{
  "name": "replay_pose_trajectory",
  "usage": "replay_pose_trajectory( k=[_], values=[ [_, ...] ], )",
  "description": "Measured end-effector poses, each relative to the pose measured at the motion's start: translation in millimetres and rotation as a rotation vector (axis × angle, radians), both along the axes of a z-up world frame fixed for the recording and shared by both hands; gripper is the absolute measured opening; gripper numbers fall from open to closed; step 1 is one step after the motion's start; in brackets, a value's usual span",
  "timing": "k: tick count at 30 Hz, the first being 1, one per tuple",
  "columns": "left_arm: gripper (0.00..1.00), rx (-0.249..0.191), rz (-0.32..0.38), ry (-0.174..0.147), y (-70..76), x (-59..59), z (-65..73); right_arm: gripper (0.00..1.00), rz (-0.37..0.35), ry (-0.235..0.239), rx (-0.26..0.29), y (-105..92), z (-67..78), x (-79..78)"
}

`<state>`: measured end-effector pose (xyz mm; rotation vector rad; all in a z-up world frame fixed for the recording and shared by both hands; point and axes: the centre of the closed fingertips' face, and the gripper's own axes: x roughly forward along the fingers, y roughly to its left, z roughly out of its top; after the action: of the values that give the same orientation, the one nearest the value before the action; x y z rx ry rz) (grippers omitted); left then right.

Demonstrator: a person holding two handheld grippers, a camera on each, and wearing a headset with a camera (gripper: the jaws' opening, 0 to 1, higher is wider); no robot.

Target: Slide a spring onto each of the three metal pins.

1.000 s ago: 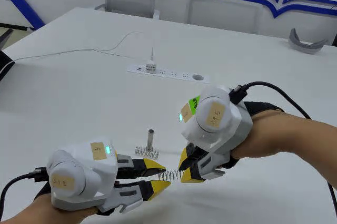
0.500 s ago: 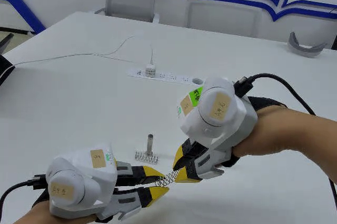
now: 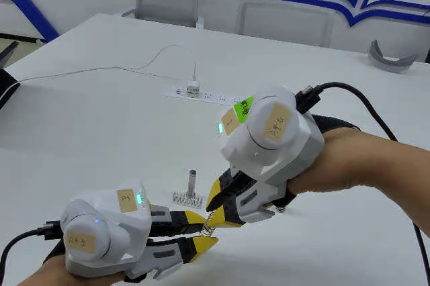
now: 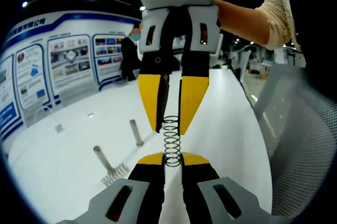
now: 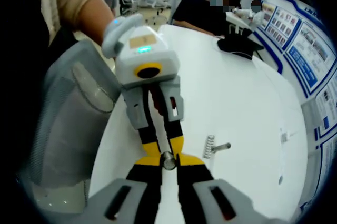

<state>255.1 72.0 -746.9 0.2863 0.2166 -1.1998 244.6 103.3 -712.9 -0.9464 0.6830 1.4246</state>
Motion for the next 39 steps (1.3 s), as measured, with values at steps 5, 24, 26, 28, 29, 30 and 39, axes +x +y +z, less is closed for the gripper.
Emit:
replay_pose_trajectory(
  k=[5, 24, 26, 28, 29, 30, 39],
  values=[
    [0.11, -0.013, 0.005, 0.006, -0.1, 0.6, 1.1, 0.14, -0.023, 0.021, 0.012, 0.1, 1.4, 0.8],
    [0.11, -0.033, 0.017, 0.009, 0.3, 3.6, 4.3, 0.12, -0.055, 0.029, 0.021, -1.2, -3.7, 4.2],
    [0.11, -0.034, 0.021, 0.007, 0.8, 4.4, 4.6, 0.12, -0.056, 0.026, 0.02, -1.4, -3.6, 5.0],
    [0.12, -0.035, 0.025, 0.006, 1.1, 4.9, 5.1, 0.12, -0.059, 0.023, 0.021, -1.9, -2.7, 5.7],
    [0.14, -0.035, 0.027, 0.009, 1.2, 5.0, 4.7, 0.12, -0.061, 0.021, 0.022, -2.3, -2.2, 6.2],
    [0.17, -0.034, 0.033, 0.013, 1.7, 5.5, 4.0, 0.12, -0.064, 0.017, 0.023, -2.9, -1.4, 7.3],
    [0.24, -0.036, 0.05, 0.025, 7.9, 7.0, 2.5, 0.12, -0.098, 0.008, 0.019, -14.1, 2.7, 15.9]
  ],
)
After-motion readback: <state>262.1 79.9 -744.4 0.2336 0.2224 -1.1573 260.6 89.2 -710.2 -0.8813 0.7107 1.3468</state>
